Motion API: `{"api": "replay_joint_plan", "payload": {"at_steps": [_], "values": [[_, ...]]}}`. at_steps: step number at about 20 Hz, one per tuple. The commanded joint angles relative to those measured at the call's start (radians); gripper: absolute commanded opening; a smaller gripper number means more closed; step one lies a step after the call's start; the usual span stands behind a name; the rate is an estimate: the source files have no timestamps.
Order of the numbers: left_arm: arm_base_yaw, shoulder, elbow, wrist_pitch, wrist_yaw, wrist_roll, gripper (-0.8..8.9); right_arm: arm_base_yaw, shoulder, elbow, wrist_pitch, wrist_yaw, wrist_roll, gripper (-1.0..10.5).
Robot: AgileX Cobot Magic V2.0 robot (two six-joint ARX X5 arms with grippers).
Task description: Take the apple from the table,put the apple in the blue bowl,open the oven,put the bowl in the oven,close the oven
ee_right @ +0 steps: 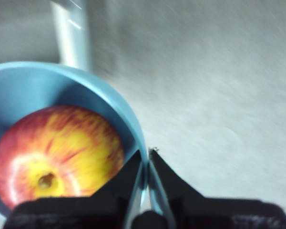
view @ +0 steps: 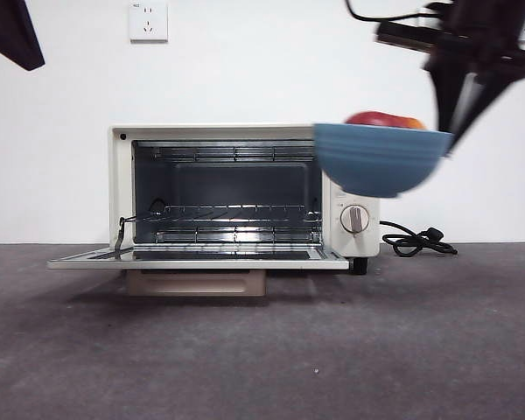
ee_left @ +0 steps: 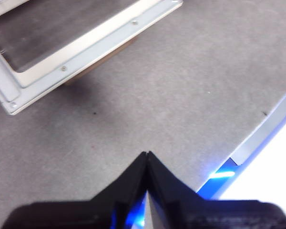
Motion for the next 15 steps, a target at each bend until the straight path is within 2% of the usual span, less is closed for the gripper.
{"api": "replay_joint_plan", "payload": {"at_steps": [1,4,8,15], "values": [[-0.002,-0.007,0.000,0.008,-0.001,0.011,-0.06,0.039,0.101,0.118,-0.016,-0.015,0.062,-0.1],[-0.003,-0.022,0.000,0.000,0.000,0.011,-0.06,0.085,0.234,0.291,-0.053,-0.018,0.087,-0.1],[-0.003,-0.072,0.000,-0.009,-0.002,0.000,-0.06,0.104,0.377,0.482,-0.077,-0.021,0.163,-0.1],[-0.003,-0.175,0.000,-0.092,-0.002,-0.008,-0.06,0.103,0.488,0.597,-0.059,-0.043,0.289,-0.1]]}}
